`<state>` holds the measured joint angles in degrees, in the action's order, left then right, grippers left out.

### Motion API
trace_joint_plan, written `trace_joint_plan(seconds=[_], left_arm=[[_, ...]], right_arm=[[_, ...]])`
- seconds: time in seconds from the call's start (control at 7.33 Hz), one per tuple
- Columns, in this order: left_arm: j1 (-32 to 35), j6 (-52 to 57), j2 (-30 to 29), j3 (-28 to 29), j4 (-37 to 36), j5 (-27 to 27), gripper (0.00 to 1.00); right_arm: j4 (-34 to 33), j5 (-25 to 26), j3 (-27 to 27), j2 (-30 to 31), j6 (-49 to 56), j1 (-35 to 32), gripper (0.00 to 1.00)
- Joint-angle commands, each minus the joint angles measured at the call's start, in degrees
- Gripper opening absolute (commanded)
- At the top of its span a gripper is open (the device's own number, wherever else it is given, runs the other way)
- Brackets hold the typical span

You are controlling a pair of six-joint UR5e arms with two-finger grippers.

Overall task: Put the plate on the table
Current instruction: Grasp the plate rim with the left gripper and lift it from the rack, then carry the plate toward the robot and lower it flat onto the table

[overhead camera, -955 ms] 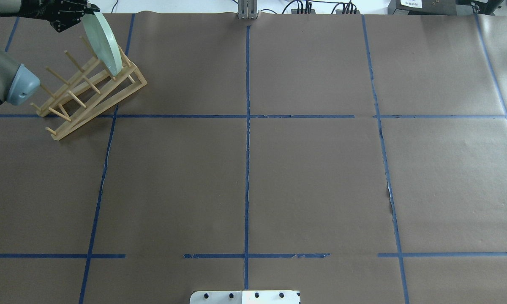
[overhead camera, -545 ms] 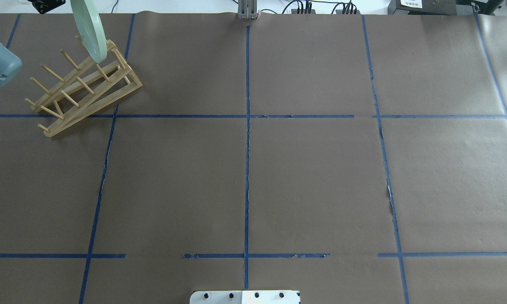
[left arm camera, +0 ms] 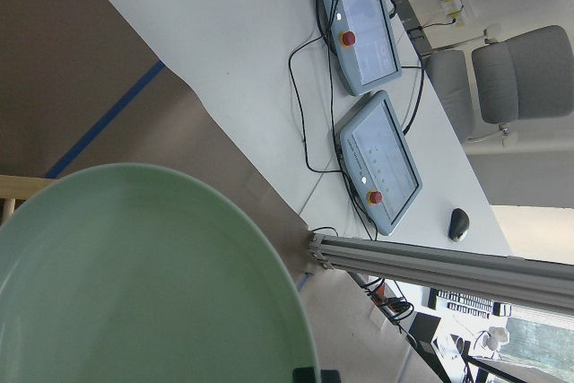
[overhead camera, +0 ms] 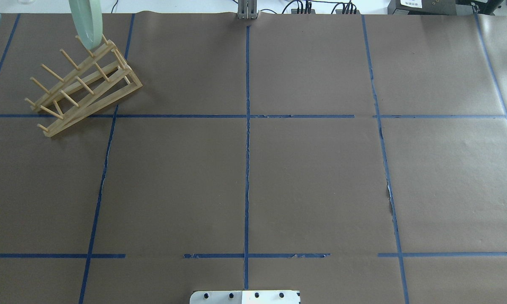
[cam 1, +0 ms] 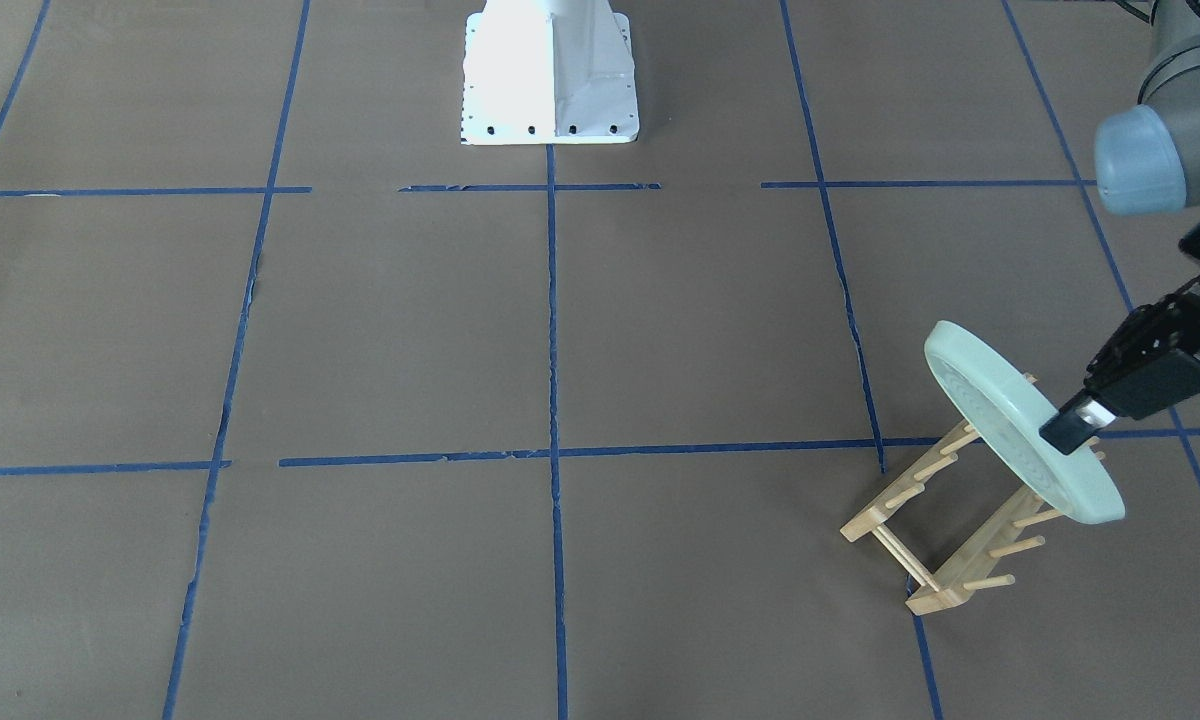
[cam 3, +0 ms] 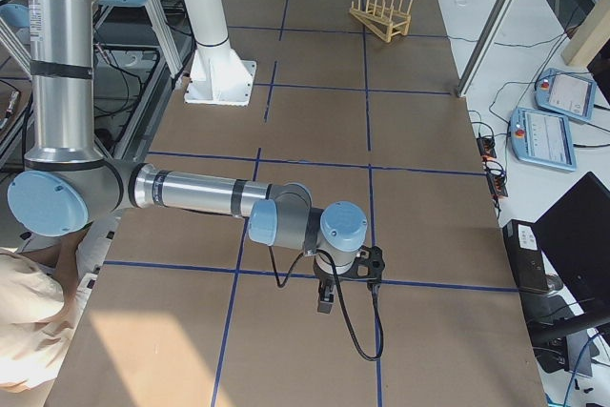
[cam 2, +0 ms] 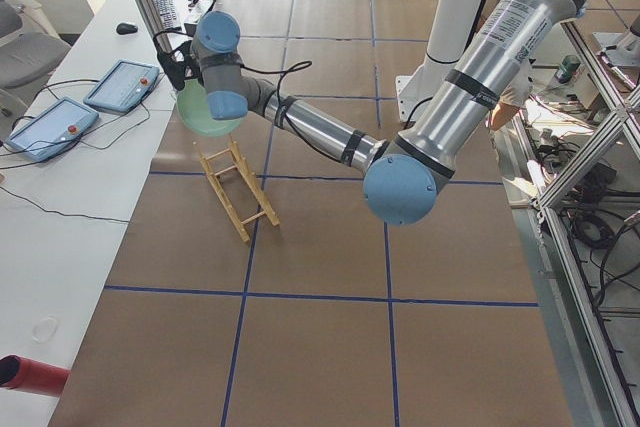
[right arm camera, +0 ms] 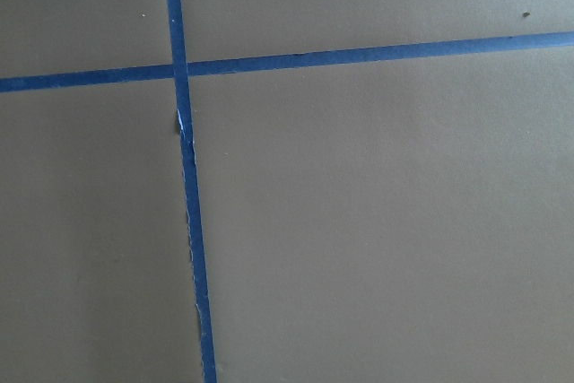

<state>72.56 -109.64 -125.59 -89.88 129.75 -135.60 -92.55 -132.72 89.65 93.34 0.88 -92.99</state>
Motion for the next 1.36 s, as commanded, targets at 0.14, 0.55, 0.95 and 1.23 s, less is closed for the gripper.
trace_joint_plan(seconds=[0.14,0.55,0.95,1.23], left_arm=[[-17.4,2.4,-4.5,-5.6,-21.2,11.4,0.00],[-33.7,12.8,-8.7,-4.7,-45.7,26.5,0.00],[-42.1,17.4,-11.6,2.1,-55.3,35.0,0.00],[-43.6,17.6,-10.8,2.3,-54.8,36.3,0.23]], right_arm=[[0.0,0.0,0.0,0.0,0.0,0.0,1.00],[0.0,0.0,0.0,0.0,0.0,0.0,1.00],[0.0,0.0,0.0,0.0,0.0,0.0,1.00],[0.0,0.0,0.0,0.0,0.0,0.0,1.00]])
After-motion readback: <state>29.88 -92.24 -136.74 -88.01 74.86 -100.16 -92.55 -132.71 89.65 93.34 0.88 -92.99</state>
